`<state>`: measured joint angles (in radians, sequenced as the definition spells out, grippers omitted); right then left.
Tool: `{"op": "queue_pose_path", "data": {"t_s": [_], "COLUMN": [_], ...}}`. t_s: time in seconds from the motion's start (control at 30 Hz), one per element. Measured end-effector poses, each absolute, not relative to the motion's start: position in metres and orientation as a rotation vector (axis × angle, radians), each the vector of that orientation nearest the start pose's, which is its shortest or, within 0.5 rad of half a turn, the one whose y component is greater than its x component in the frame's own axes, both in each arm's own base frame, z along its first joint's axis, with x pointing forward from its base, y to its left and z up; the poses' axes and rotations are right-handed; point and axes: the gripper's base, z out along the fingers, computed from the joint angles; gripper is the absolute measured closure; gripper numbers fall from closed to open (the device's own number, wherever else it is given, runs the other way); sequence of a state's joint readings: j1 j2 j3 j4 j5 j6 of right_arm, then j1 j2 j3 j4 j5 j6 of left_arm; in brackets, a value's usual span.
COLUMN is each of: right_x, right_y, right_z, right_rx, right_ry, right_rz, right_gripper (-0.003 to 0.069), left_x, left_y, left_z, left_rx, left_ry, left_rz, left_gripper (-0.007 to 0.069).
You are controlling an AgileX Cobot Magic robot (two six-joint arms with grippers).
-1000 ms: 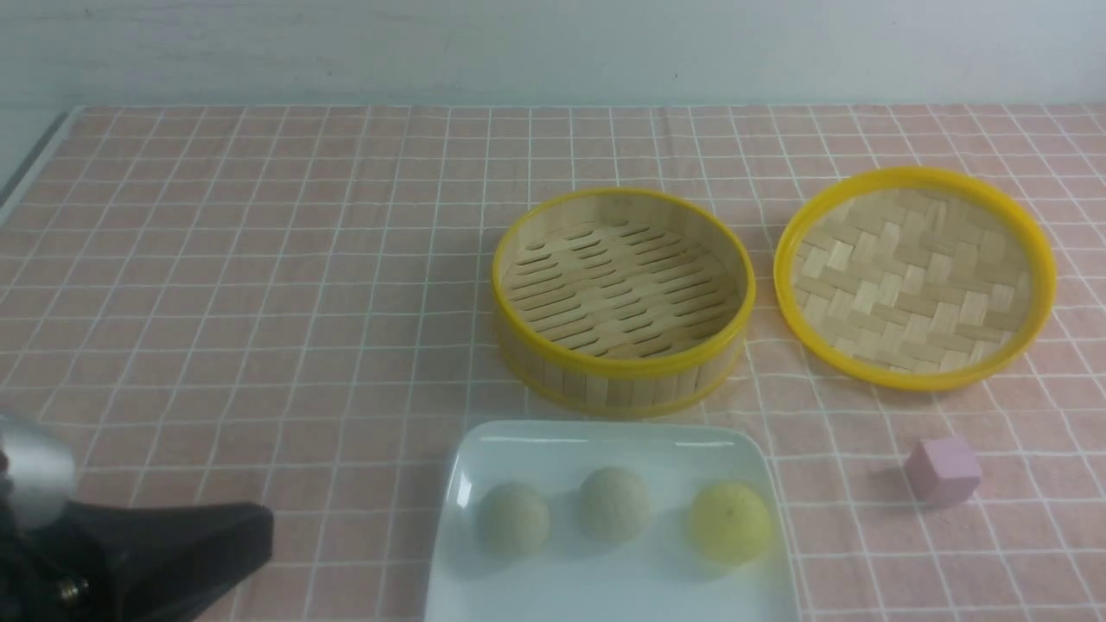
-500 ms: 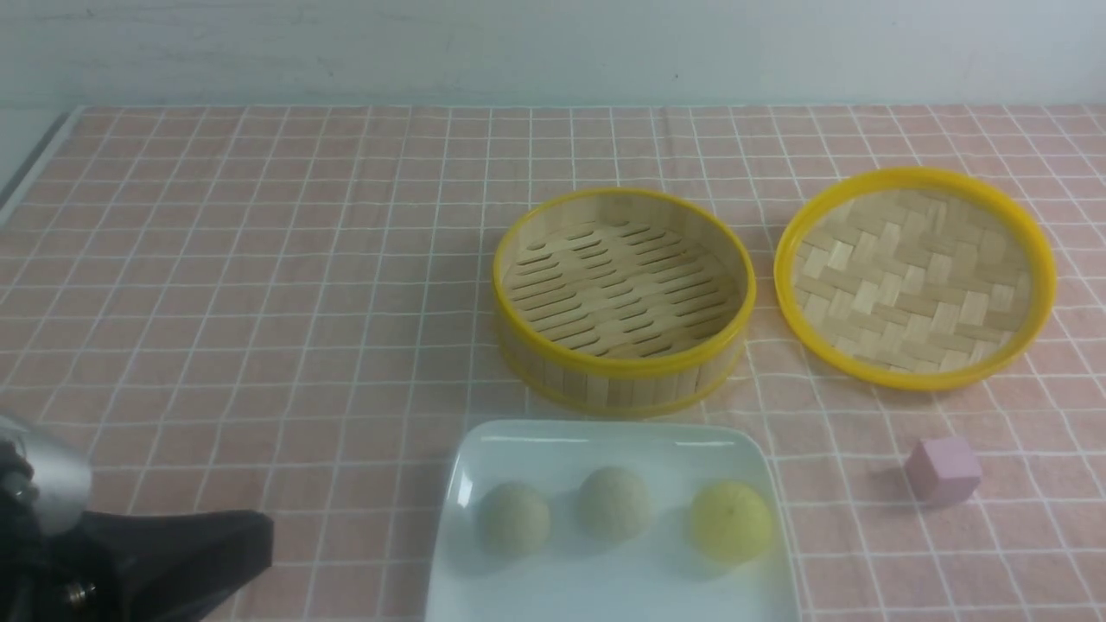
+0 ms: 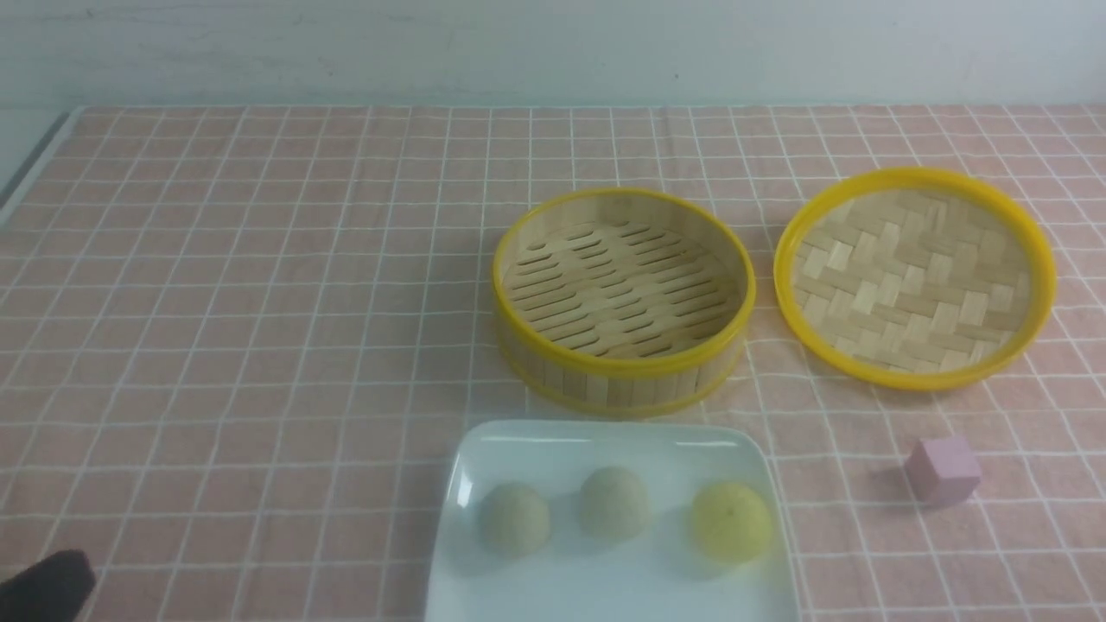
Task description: Put the steamed buns into the plate on the pink tablecloth.
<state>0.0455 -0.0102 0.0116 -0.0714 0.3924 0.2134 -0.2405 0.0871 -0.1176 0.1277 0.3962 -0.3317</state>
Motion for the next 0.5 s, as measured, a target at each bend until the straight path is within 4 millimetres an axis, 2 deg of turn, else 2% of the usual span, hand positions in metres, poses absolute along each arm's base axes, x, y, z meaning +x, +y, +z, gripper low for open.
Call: {"op": "queue_pose_path", "data": {"t_s": [0.17, 0.23, 0.5], "right_x": [0.052, 0.052, 0.052], "right_y": [0.000, 0.000, 0.000], "right_z": [0.175, 0.175, 0.175], "right_rx": [0.114, 0.114, 0.114], "right_ry": [1.874, 1.874, 1.874], "right_rz": [0.107, 0.107, 0.107], "right_gripper": [0.0540, 0.0538, 0.0530], "left_x": [0.053, 0.053, 0.053], "left_y": [0.002, 0.004, 0.006], "left_z": [0.178, 0.173, 0.173], "left_rx": [-0.183, -0.221, -0.221], "left_ry": [1.851, 1.856, 1.845], "left_rz": [-0.135, -0.104, -0.062], "left_gripper": [0.0594, 0.0591, 0.0588]}}
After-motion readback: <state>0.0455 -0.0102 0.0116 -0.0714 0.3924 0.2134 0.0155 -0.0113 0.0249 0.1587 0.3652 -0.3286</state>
